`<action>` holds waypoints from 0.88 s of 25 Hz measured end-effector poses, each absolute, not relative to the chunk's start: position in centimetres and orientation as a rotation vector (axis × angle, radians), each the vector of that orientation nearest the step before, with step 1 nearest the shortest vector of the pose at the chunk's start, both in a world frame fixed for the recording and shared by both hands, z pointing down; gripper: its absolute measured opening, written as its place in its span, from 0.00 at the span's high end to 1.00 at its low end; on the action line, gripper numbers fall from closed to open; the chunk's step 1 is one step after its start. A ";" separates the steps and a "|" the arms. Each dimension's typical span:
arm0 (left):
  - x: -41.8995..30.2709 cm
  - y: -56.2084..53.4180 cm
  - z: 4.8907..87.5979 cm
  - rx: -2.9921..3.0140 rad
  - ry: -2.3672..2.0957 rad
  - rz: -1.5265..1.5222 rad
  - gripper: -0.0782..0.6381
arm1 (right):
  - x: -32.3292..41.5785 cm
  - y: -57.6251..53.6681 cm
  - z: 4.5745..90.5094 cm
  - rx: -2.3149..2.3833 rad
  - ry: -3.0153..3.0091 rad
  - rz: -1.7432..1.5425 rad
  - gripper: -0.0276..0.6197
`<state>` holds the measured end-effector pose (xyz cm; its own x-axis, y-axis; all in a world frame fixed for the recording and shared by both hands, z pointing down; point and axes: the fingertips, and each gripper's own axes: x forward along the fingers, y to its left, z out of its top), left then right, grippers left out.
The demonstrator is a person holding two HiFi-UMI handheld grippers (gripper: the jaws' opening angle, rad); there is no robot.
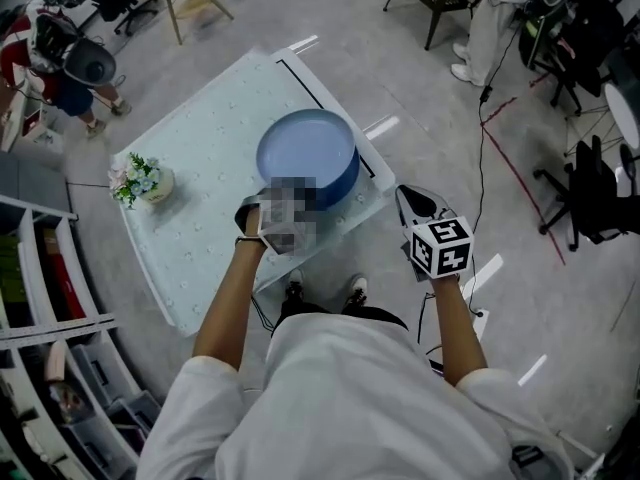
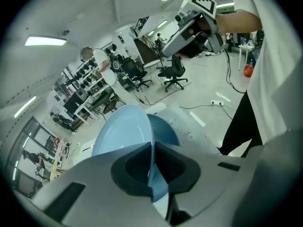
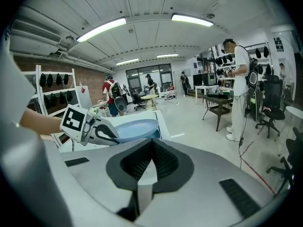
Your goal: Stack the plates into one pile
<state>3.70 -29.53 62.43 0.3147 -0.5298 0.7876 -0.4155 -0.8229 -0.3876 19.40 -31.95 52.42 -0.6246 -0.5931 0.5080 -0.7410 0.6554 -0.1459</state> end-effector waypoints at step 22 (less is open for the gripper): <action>4.3 -27.3 65.1 -2.614 0.979 -1.606 0.63 | 22.2 -33.1 50.4 1.015 -2.520 0.392 0.93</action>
